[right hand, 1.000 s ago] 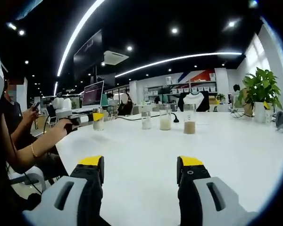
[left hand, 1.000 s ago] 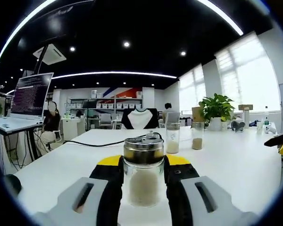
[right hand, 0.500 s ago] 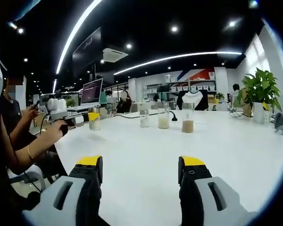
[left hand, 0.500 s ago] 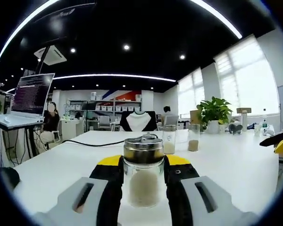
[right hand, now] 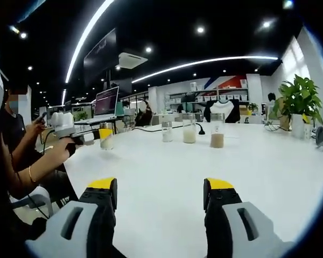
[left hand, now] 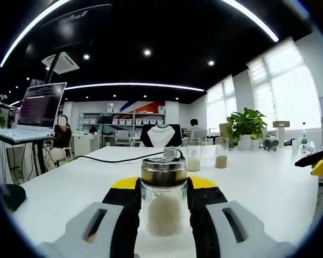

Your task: Rotate the seasoning bottle until the label or dispensing opening points toward the visible target arrow and the bottle remains upright within the marked orientation range

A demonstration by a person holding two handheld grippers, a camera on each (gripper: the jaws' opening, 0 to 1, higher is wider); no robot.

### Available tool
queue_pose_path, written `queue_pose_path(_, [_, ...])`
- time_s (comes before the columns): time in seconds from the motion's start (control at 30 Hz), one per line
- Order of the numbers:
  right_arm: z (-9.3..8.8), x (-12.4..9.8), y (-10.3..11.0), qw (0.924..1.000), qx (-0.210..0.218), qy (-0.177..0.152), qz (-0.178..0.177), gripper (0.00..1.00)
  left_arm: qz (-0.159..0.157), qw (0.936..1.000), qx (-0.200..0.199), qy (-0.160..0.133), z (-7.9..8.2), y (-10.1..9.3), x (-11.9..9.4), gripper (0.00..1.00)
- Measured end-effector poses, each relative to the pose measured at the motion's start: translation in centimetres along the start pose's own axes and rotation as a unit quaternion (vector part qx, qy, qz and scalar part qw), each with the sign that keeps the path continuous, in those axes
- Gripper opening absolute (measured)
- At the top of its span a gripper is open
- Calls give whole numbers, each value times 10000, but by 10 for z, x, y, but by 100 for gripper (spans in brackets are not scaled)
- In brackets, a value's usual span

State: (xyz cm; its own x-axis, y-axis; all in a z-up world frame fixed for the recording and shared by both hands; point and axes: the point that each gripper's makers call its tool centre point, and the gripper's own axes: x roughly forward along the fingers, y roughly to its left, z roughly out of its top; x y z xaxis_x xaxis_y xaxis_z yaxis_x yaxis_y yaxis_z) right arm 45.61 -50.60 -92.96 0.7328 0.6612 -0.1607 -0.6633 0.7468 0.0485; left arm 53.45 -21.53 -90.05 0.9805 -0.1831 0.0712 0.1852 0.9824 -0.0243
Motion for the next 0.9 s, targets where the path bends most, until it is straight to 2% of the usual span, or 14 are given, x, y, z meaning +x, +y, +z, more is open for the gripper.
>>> queue_pose_path(0.07, [0, 0, 0, 10000, 4, -5, -1, 65, 44, 10000, 21, 8, -2, 0, -2, 35])
queue_pose_path(0.17, [1, 0, 0, 10000, 13, -38, 0, 65, 182, 9994, 257, 116, -6, 2, -3, 35])
queue_pose_path(0.27, [1, 1, 0, 10000, 36, -49, 14, 65, 148, 9998, 80, 77, -6, 1, -6, 35])
queue_pose_path(0.6, [-2, 2, 2, 10000, 56, -2, 44, 65, 116, 9998, -22, 142, -15, -4, -12, 35])
queue_pose_path(0.9, [-3, 2, 2, 10000, 68, 8, 35, 65, -64, 9999, -30, 133, -13, -10, -12, 35])
